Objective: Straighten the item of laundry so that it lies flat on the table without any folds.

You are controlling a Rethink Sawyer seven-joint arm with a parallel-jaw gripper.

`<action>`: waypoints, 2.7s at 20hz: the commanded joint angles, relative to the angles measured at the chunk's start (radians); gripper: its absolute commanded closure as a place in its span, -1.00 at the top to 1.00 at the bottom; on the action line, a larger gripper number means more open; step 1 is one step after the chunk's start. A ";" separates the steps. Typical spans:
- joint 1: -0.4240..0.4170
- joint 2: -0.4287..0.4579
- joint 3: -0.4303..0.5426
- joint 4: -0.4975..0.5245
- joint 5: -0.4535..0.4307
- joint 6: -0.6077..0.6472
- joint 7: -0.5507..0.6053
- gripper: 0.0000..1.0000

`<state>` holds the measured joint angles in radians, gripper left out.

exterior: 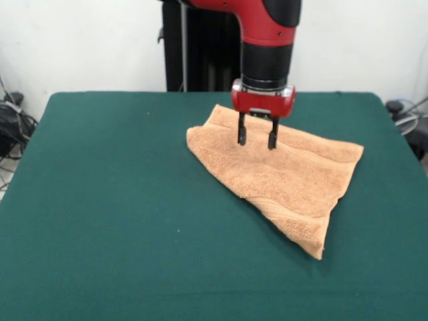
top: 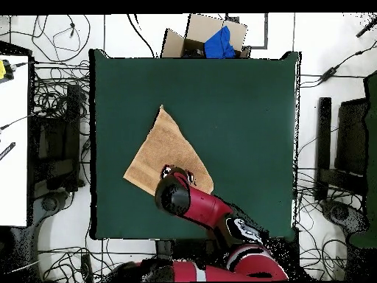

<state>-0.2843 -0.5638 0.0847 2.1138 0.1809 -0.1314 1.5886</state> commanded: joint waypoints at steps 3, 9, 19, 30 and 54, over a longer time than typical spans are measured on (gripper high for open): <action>0.068 0.033 0.051 0.019 0.113 -0.009 0.327 1.00; 0.125 0.003 0.044 0.032 0.181 0.008 0.358 1.00; 0.185 0.045 0.048 0.009 0.261 -0.016 0.379 1.00; 0.281 0.074 0.025 -0.032 0.349 -0.021 0.411 1.00; 0.299 0.092 0.089 -0.045 0.379 -0.040 0.444 1.00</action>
<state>0.0179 -0.4820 0.0876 2.1234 0.4856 -0.1318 1.6948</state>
